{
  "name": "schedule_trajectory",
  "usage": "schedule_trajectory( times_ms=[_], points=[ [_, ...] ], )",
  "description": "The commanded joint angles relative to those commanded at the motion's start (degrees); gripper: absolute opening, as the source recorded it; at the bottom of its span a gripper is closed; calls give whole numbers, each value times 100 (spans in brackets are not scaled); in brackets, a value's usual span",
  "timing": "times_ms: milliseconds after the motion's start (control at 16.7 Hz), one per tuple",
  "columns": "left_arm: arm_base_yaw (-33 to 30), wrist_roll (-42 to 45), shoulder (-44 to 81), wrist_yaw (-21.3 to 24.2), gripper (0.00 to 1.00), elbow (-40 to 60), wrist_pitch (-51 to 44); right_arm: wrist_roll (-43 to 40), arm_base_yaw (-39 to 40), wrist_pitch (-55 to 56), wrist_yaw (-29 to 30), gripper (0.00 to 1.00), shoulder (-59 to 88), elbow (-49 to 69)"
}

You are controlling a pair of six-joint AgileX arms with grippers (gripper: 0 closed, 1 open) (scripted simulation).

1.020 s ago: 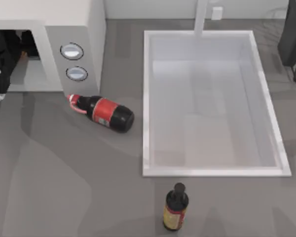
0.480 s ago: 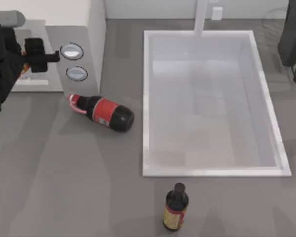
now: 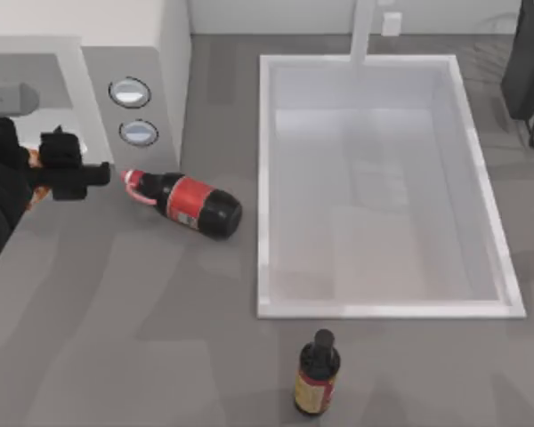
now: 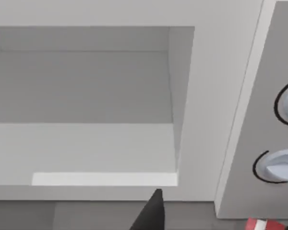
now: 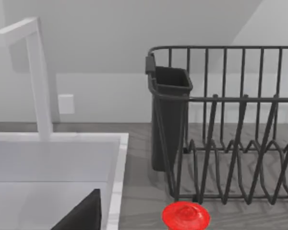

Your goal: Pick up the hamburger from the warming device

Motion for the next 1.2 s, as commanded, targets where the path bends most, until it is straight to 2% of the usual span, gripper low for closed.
schedule_trajectory(
  times_ms=[360, 540, 720, 1020, 1200],
  points=[
    [42, 11, 118, -2, 0, -31, 81, 0, 0, 0, 0, 100, 0, 0],
    [21, 8, 667, -8, 0, -161, 655, 0, 0, 0, 0, 100, 0, 0],
    [-4, 6, 1599, -10, 0, -388, 1768, 0, 0, 0, 0, 100, 0, 0],
    [-22, 11, 3261, 13, 0, -888, 4266, 0, 0, 0, 0, 100, 0, 0],
    [-16, 17, 4001, 38, 0, -1165, 5268, 0, 0, 0, 0, 100, 0, 0]
  ],
)
